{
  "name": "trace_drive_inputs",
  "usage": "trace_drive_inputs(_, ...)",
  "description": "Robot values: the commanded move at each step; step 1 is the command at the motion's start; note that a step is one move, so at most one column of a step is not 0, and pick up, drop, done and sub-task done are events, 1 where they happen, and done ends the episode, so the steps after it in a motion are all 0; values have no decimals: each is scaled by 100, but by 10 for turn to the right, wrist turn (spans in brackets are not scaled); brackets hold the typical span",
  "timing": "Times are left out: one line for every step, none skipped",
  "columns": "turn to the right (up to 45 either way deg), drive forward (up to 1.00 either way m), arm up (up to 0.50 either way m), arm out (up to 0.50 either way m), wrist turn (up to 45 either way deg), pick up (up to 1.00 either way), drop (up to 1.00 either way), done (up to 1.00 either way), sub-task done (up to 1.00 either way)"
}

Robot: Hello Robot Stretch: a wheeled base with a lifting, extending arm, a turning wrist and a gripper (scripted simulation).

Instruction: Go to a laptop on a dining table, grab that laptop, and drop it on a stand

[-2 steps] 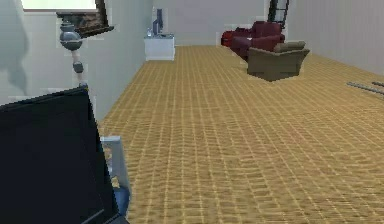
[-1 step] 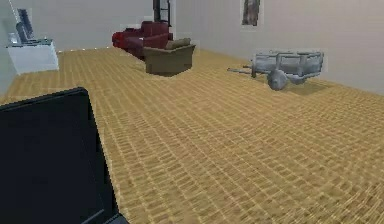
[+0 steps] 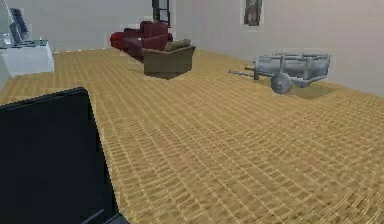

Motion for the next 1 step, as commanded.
trace_drive_inputs(450, 0, 0, 0, 0, 0, 0, 0, 0)
